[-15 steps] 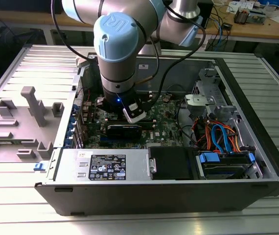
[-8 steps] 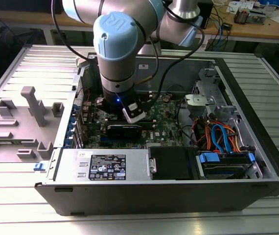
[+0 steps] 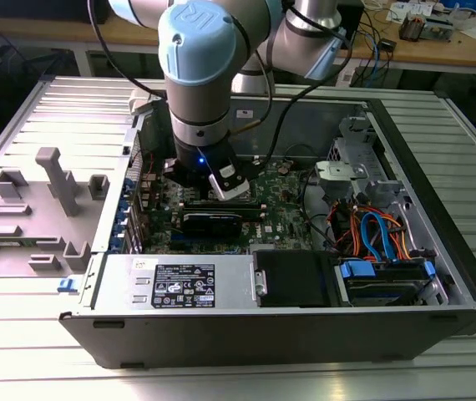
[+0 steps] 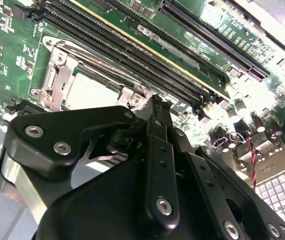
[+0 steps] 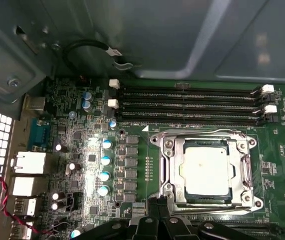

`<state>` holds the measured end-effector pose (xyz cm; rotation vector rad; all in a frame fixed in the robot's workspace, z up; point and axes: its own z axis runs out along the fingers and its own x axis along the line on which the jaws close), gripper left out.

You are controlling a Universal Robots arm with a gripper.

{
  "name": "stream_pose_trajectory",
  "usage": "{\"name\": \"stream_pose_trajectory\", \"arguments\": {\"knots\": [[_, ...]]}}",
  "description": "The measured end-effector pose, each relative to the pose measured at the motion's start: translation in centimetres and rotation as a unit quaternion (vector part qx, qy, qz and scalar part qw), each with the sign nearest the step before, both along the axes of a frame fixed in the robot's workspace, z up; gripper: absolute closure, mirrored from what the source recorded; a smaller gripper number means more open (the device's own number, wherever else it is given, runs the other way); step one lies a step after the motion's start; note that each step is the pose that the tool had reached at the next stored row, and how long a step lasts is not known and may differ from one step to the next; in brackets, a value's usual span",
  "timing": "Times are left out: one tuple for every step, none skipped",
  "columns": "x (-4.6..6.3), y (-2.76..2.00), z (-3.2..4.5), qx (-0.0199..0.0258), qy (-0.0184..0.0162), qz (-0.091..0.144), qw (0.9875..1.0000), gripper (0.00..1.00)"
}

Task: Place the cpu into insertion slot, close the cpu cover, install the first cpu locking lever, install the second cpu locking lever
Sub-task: 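Install the second cpu locking lever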

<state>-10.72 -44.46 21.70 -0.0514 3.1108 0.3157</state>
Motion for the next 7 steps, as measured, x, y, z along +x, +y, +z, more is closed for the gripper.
{"name": "stream_pose_trajectory", "arguments": {"knots": [[0.01,0.00,0.04,-0.0009,0.0000,0.000,1.0000,0.89],[0.01,0.00,0.04,-0.0011,0.0000,0.000,1.0000,0.89],[0.01,0.00,0.04,-0.0011,0.0000,0.000,1.0000,0.89],[0.00,0.01,0.04,-0.0013,0.0000,0.000,1.0000,0.89],[0.00,0.01,0.04,-0.0015,0.0000,0.000,1.0000,0.89],[0.00,0.01,0.04,-0.0016,0.0000,0.000,1.0000,0.89],[0.00,0.01,0.04,-0.0017,0.0000,0.000,1.0000,0.89]]}}
